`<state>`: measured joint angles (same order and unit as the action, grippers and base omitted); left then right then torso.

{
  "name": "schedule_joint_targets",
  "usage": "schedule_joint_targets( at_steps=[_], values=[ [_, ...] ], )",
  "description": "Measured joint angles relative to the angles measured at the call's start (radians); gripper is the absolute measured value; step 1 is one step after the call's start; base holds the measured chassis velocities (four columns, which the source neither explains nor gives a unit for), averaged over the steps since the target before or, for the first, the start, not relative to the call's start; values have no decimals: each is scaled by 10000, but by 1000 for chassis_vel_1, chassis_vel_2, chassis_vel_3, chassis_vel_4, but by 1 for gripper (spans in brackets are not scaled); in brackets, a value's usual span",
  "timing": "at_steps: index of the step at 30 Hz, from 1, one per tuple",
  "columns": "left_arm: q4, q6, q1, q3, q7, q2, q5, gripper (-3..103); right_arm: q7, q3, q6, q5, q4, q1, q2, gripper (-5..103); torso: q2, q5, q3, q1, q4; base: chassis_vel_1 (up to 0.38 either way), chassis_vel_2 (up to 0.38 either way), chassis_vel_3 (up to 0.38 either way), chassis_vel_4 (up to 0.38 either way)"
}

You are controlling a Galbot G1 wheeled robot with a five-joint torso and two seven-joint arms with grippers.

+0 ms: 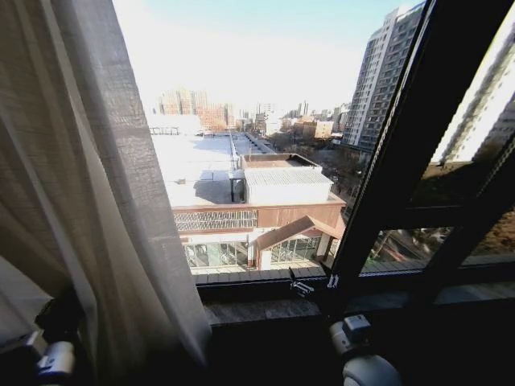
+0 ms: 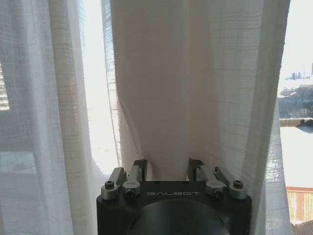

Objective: Open the curtains by pulling them apart, changing their state from closed to fully open.

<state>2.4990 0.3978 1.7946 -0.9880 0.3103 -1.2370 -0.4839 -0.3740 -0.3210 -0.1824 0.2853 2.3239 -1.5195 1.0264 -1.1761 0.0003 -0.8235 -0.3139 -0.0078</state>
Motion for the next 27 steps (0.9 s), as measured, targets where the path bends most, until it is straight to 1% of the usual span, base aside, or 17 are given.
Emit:
schedule_joint_targets(
  at_steps=[1,2,3,5,6,7,9,11,12,13,14,15,16,17,20,23,27],
  values=[
    [0,6,52,-2,-309,91,4,45,-3,1,1,18,-33,20,2,100,0,-1,0,0,2,0,0,0,0],
    [1,5,74,-40,-693,211,-79,51,-6,15,2,41,-71,77,-1,100,0,0,0,0,2,0,0,0,0],
    [1,5,74,-40,-693,211,-79,51,-6,15,2,41,-71,77,-1,100,0,0,0,0,2,0,0,0,0],
    [2,-2,54,-86,-1131,415,-229,61,-11,46,2,103,-118,162,-32,100,0,0,0,-1,2,0,0,0,0],
    [4,-57,-71,-76,-1307,636,-421,67,-13,78,2,165,-157,246,-70,100,0,0,0,0,2,0,0,0,0],
    [6,-83,-200,-47,-1378,779,-567,72,-15,102,1,198,-180,303,-102,100,0,0,0,0,1,0,0,0,0],
    [8,-100,-322,-13,-1468,883,-692,72,-16,127,0,223,-198,346,-131,100,0,0,0,0,1,0,0,0,0],
    [-89,-107,-581,126,-1628,1115,-956,83,-17,180,-4,267,-240,411,-199,100,0,0,0,-1,0,0,0,0,0],
    [-164,-128,-631,182,-1659,1175,-993,89,-17,192,-5,274,-253,421,-221,100,0,-2,0,-1,1,0,0,0,0],
    [-164,-128,-631,182,-1659,1175,-993,89,-17,192,-5,274,-253,421,-221,100,0,-2,0,-1,1,0,0,0,0],
    [-236,-169,-671,223,-1688,1226,-1010,93,-17,198,-6,280,-266,430,-245,100,0,-2,-1,-1,1,0,0,0,0],
    [-306,-202,-711,254,-1708,1271,-1018,93,-18,202,-6,285,-271,432,-260,100,1,-2,-1,-1,2,0,0,0,0],
    [-415,-229,-776,272,-1714,1331,-1023,97,-18,213,-8,296,-280,433,-287,100,1,-2,0,-1,1,0,0,0,0],
    [-482,-239,-824,272,-1708,1375,-1031,99,-17,223,-8,300,-285,433,-305,100,0,-2,0,0,1,0,0,0,0],
    [-522,-243,-857,253,-1670,1401,-1080,100,-18,239,-9,301,-285,430,-312,100,0,-1,0,0,1,0,0,0,0],
    [-572,-255,-889,259,-1329,1405,-1138,100,-16,273,-13,299,-247,390,-300,100,1,-1,0,-1,1,0,0,0,0],
    [-575,-253,-890,263,-1092,1356,-1152,100,-18,287,-15,295,-180,347,-272,100,1,0,0,0,2,0,0,0,0]
  ],
)
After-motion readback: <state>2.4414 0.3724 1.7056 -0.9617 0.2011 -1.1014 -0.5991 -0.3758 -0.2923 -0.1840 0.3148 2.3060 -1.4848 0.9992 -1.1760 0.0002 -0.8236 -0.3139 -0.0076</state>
